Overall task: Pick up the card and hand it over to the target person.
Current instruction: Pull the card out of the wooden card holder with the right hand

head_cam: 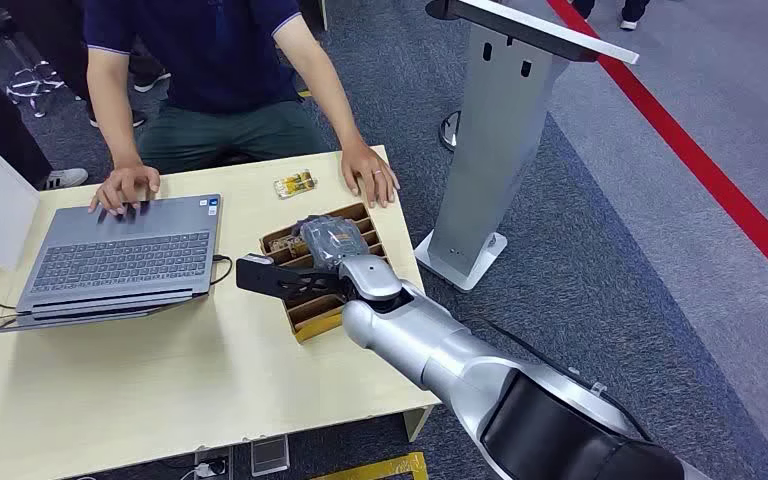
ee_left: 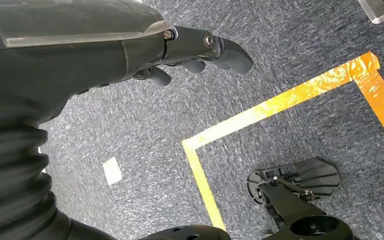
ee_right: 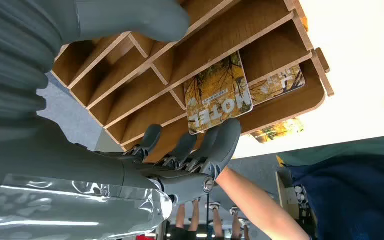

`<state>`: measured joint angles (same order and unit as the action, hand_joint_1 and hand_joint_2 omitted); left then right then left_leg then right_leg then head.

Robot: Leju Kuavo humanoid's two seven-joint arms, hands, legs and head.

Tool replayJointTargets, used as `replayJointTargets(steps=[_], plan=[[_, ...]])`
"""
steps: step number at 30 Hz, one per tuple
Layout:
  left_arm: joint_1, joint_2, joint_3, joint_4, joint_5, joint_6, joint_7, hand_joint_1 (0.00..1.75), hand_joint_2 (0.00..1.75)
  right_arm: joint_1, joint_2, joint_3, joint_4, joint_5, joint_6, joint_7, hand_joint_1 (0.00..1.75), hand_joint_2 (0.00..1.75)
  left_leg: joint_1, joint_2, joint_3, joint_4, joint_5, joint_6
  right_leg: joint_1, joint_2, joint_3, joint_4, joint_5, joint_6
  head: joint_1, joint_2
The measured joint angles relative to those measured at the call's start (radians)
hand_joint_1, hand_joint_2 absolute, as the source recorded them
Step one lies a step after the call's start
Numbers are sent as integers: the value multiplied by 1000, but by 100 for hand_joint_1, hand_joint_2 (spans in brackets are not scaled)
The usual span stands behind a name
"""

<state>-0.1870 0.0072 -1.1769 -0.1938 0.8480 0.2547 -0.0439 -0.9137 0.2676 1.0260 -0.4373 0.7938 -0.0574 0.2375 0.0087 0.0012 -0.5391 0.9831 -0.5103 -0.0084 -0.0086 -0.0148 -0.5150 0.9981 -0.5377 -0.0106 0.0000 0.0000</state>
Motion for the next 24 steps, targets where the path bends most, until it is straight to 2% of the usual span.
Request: replayJointTargets(steps=[3,10,21,24], plan=[[1,1,1,0,0,0,0,0,175,0,1,0,2,0,1,-1,35,175,0,0,0,0,0,0,0,0,0,0,0,0,0,0],[2,1,2,0,1,1,-1,0,175,0,0,-2,4,-1,0,-4,39,175,0,0,-1,1,-1,0,0,-1,-1,1,-1,0,0,0],[2,2,2,0,0,2,0,0,175,1,-2,-4,3,0,-1,-5,54,175,0,0,-1,2,-1,0,0,-1,-1,1,-1,0,0,0],[2,2,2,0,0,2,-1,0,175,1,-4,-4,4,0,-1,-5,64,175,0,0,-1,1,-1,0,0,-1,-1,1,-1,0,0,0]])
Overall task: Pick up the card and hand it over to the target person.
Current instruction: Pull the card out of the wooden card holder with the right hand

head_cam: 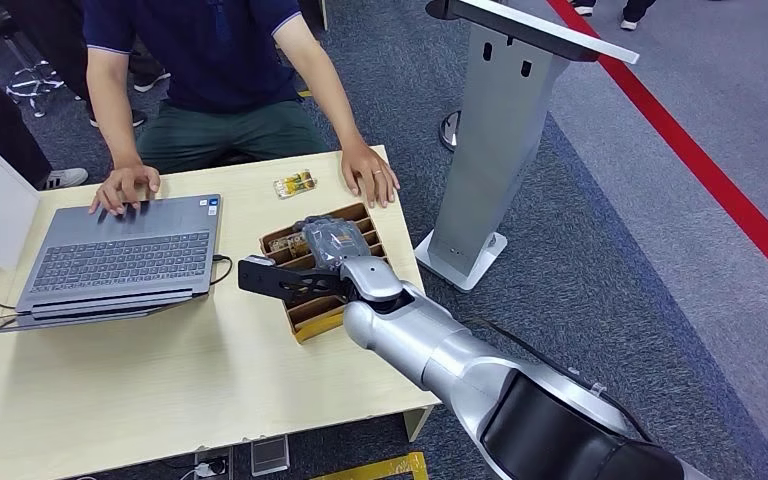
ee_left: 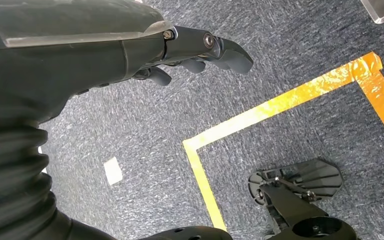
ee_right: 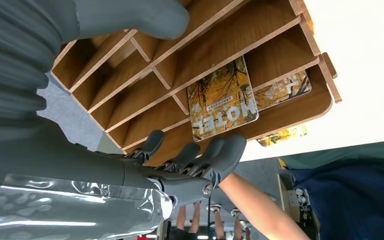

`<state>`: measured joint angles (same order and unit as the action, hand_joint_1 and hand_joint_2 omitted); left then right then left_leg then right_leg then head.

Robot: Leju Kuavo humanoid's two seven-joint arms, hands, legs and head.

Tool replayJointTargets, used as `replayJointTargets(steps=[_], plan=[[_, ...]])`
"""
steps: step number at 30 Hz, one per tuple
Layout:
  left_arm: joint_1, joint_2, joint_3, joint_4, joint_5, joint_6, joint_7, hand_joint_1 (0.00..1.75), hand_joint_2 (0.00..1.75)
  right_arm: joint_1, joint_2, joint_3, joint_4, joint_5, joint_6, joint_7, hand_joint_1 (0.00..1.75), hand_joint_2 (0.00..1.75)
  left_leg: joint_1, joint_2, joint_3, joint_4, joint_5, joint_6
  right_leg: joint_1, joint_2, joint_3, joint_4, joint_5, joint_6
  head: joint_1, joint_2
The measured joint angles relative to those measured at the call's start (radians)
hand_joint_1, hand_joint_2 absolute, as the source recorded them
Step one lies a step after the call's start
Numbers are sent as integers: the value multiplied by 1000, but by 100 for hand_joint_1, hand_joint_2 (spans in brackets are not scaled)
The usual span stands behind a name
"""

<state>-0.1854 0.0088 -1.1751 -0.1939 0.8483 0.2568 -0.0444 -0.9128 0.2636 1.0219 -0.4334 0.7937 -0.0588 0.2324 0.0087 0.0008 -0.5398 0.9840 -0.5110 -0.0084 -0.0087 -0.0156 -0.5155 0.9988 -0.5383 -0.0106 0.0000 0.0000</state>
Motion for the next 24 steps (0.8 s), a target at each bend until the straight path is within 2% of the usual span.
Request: replayJointTargets(steps=[10,18,24], plan=[[-1,0,0,-1,0,-1,0,0,175,-1,-2,0,0,0,0,0,76,175,0,0,-1,1,-1,0,0,0,0,1,-1,0,0,0],[-3,-1,0,0,0,-3,1,0,175,-1,-7,-2,4,1,2,5,78,175,0,-1,-1,1,-2,0,0,-1,-1,1,-2,0,0,0],[-3,-3,-1,0,-2,-3,2,0,175,0,-10,-5,4,2,-1,7,88,175,0,-1,-2,2,-1,0,0,-2,-1,2,-2,0,0,0]])
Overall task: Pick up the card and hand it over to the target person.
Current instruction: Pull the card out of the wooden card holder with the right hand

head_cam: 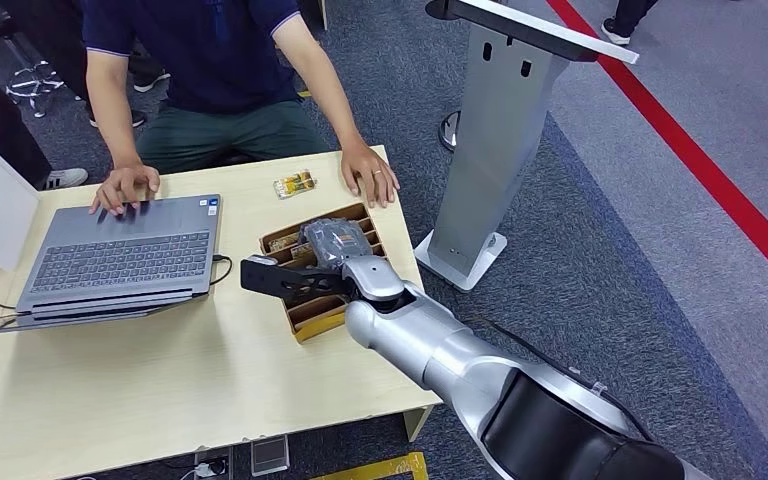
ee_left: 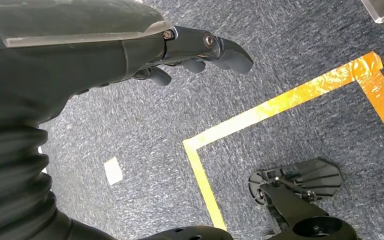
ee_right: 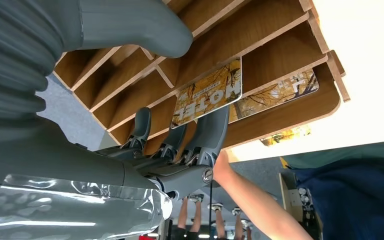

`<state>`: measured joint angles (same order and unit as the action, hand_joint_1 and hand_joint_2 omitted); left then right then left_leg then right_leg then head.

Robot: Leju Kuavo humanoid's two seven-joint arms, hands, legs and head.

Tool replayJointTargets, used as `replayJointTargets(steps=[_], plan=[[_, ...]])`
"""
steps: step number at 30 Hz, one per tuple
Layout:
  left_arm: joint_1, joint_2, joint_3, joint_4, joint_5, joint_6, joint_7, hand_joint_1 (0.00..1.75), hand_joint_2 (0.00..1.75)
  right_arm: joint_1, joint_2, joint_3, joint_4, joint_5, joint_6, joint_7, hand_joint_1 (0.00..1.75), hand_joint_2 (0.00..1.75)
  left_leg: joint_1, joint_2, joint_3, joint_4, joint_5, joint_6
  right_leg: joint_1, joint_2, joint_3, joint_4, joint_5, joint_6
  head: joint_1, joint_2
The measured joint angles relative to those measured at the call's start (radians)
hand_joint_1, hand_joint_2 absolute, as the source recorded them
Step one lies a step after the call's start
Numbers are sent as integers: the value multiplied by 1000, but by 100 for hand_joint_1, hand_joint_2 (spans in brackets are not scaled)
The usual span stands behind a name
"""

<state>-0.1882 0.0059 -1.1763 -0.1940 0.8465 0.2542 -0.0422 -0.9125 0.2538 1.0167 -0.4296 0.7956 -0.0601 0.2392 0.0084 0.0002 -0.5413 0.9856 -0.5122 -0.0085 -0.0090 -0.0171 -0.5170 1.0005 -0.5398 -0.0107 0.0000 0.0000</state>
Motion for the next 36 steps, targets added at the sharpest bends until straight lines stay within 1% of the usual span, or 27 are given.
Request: replayJointTargets(steps=[2,4,9,14,17,19,23,31,36], plan=[[0,0,0,0,0,0,0,0,175,0,0,0,-1,1,-1,1,91,175,0,0,0,0,0,0,0,0,0,0,0,0,0,0],[0,0,0,0,0,1,-1,0,175,1,0,0,-2,2,-1,2,100,175,0,1,0,0,0,0,0,1,0,0,0,0,0,0],[0,-1,1,0,0,0,-1,0,175,2,0,0,-2,2,-2,2,137,175,0,0,0,0,-1,0,0,0,0,0,-1,0,0,0],[0,-1,1,-1,0,0,-1,0,175,3,-1,-1,-2,2,-2,2,163,175,0,0,0,0,-1,0,0,0,0,0,0,0,0,0],[-1,-1,1,-2,1,-3,-2,0,175,2,-3,-1,-1,2,-1,2,169,175,0,0,0,0,0,0,0,0,0,0,0,0,0,0],[-2,0,-3,-4,-3,-13,-6,0,175,2,-4,-3,0,0,0,2,169,175,0,0,0,0,0,0,0,0,0,0,0,0,0,0],[-7,0,-6,-2,-8,-19,-15,0,175,2,-8,-6,1,0,-2,0,175,175,0,0,0,0,0,0,0,0,0,0,0,0,0,0],[-14,0,-2,0,-5,-16,-5,0,175,-2,-17,-17,-2,2,-22,7,175,175,0,-1,0,0,0,0,0,-1,0,0,0,0,0,0],[-13,1,4,1,0,-13,-9,0,175,-28,-35,-52,-33,-17,-61,-2,175,175,0,-1,-1,1,0,0,0,-1,-1,1,-1,0,0,0]])
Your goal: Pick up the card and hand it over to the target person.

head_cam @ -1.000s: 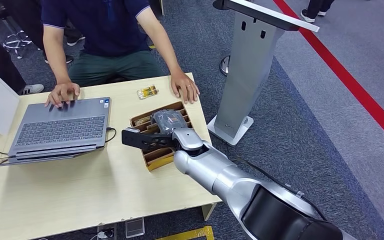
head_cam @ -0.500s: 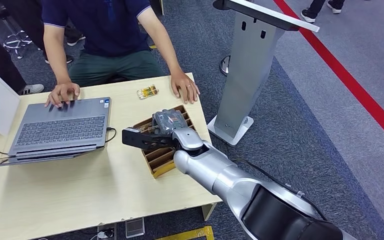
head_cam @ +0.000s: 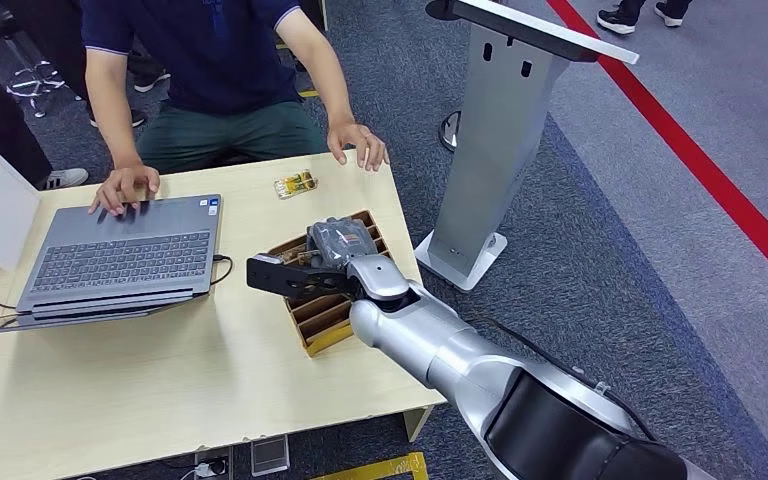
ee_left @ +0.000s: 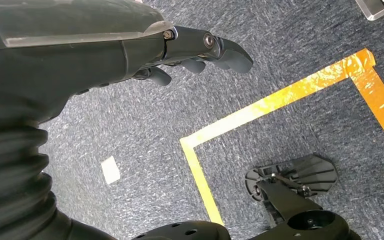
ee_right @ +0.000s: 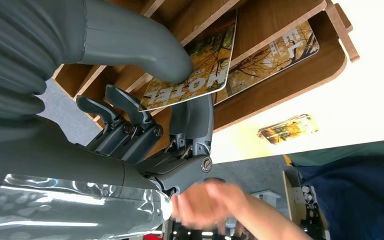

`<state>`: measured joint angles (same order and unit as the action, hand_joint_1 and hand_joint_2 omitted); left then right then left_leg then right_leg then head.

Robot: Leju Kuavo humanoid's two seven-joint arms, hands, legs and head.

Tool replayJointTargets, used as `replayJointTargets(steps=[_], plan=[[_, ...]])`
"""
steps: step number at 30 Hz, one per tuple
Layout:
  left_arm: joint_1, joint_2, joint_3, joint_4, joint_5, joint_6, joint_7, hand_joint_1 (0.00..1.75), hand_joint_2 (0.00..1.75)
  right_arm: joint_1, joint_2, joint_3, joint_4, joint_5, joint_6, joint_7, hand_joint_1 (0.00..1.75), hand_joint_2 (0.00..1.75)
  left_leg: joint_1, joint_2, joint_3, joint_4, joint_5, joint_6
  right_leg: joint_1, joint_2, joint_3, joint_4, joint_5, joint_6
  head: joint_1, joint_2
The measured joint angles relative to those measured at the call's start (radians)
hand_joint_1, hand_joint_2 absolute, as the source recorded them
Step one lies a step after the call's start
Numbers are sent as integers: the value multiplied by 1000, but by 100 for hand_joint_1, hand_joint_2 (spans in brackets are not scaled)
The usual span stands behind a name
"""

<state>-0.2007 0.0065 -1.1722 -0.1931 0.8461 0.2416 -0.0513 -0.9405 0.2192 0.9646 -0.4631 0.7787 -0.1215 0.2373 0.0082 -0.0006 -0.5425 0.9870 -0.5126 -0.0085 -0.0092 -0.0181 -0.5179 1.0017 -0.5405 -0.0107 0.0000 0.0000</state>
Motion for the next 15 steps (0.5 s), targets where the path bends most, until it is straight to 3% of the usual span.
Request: replayJointTargets(steps=[15], plan=[[-4,1,-1,2,-4,1,-11,0,175,-104,-96,-101,-127,10,-195,4,175,175,0,-1,-2,2,0,0,0,0,-1,1,0,0,0,0]])
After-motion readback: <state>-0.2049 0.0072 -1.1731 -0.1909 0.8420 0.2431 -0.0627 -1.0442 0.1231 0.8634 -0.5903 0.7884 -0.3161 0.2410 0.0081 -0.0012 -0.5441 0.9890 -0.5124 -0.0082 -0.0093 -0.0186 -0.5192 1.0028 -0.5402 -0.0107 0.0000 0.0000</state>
